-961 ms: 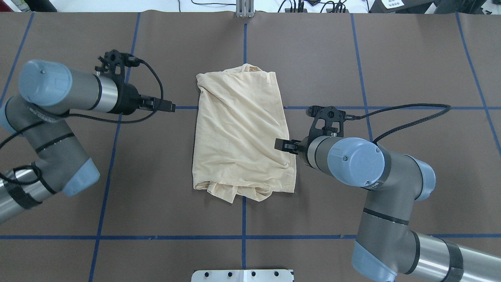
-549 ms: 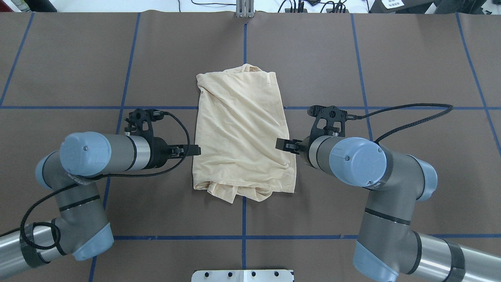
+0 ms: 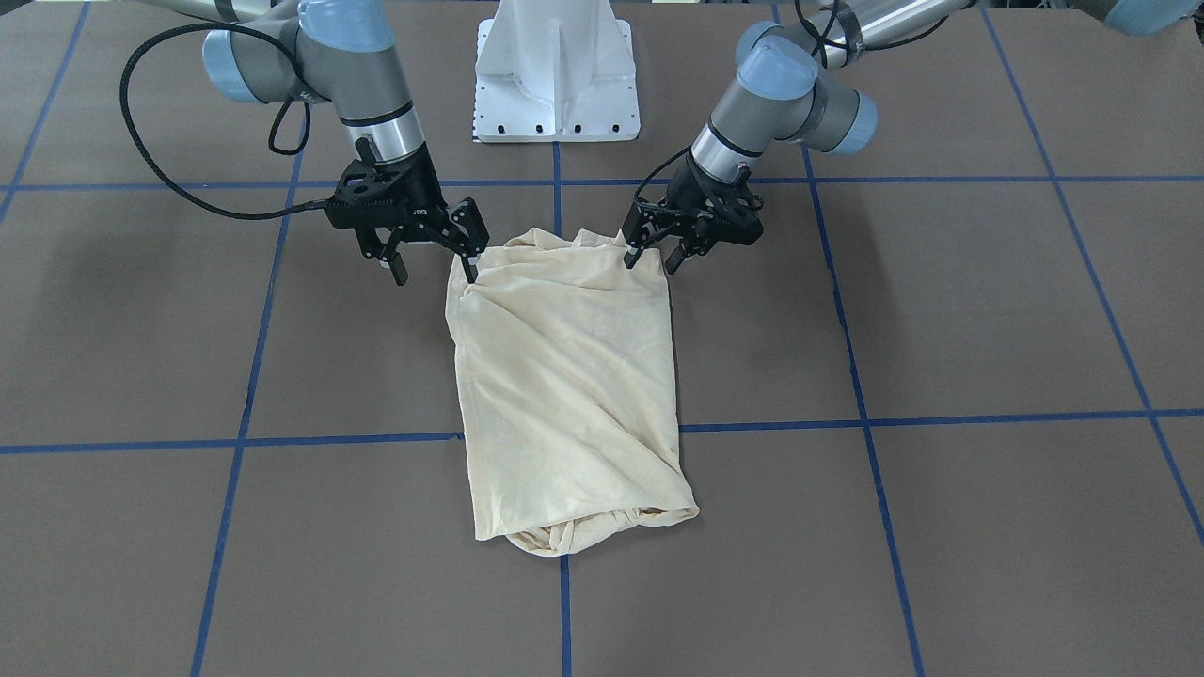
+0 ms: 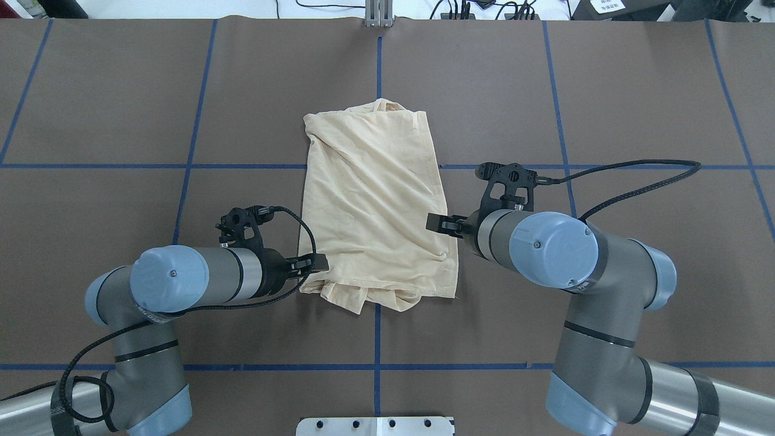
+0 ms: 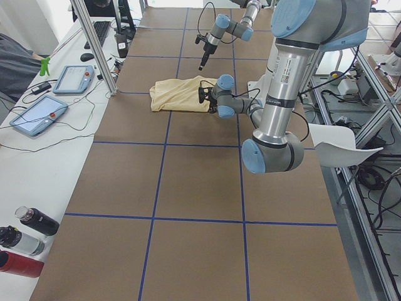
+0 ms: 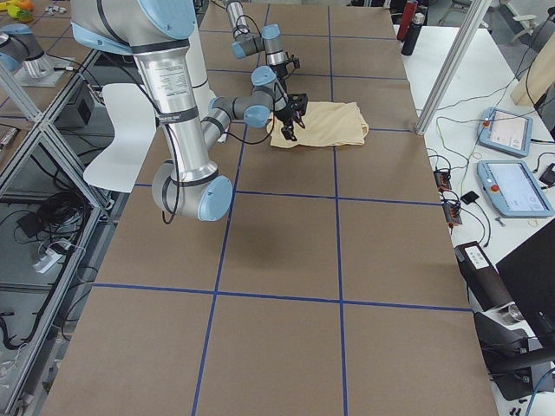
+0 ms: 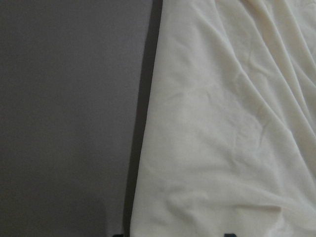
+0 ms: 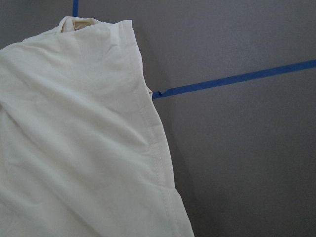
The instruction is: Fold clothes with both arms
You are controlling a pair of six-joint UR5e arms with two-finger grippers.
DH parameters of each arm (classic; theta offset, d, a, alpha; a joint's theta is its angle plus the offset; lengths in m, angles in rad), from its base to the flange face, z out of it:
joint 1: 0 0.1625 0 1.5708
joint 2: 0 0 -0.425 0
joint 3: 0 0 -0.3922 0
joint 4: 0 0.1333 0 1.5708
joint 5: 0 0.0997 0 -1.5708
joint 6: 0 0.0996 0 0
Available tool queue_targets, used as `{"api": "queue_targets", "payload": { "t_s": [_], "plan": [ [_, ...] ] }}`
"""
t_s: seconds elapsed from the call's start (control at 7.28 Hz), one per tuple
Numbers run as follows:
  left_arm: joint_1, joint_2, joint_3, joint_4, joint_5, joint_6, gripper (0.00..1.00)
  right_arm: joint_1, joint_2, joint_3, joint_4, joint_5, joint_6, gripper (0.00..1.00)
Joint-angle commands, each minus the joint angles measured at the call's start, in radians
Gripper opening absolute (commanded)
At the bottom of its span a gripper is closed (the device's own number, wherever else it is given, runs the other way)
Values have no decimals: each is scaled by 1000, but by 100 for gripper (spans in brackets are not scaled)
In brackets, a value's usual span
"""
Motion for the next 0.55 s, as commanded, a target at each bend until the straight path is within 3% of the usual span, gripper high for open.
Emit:
{"api": "queue_targets", "payload": {
  "t_s": [0.0, 0.41],
  "plan": [
    [15, -8, 2, 15, 1, -3, 74, 1, 1, 0, 0, 2, 0, 100],
    [17, -11, 0, 43, 1, -3, 71, 3, 1, 0, 0, 2, 0, 100]
  ]
}}
